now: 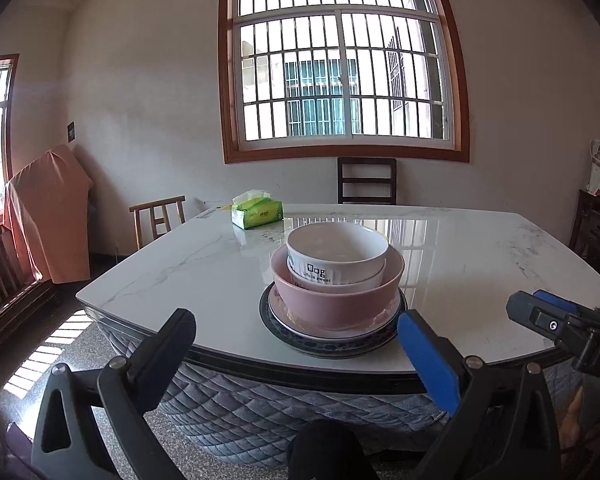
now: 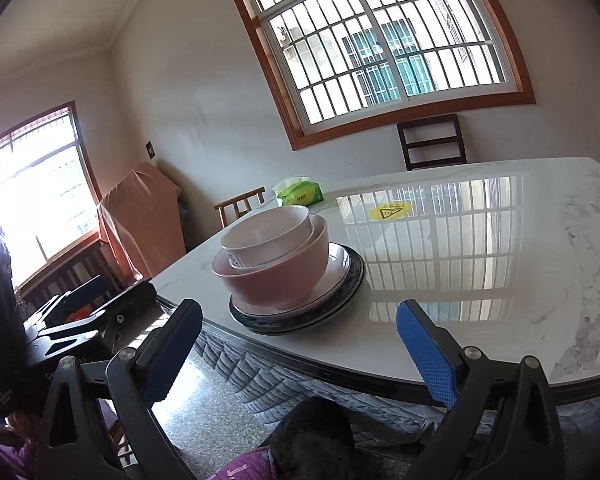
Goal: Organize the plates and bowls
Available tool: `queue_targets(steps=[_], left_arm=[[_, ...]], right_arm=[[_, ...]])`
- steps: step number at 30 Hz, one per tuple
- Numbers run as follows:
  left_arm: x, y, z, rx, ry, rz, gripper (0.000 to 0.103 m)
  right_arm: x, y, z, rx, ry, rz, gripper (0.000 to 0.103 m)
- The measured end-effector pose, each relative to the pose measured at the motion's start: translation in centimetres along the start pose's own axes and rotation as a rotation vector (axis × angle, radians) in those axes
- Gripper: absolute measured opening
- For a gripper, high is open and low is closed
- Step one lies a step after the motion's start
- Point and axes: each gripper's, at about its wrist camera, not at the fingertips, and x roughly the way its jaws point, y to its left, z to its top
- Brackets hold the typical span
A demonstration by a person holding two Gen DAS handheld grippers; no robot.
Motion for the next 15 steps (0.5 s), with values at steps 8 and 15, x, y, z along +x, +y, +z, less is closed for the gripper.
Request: queue_targets(steps=[8, 15], left_arm=[[1.2, -0.3, -0.6, 0.008, 0.029, 0.008, 0.103], [2.9, 0.3, -1.3, -0.007, 0.041, 0.068, 0.103]], right_arm=[[-0.6, -4.8, 1.4, 0.057, -0.020, -0.099, 0.098], [3.1, -15.6, 4.8, 0.131, 0.197, -0.350, 0.101]])
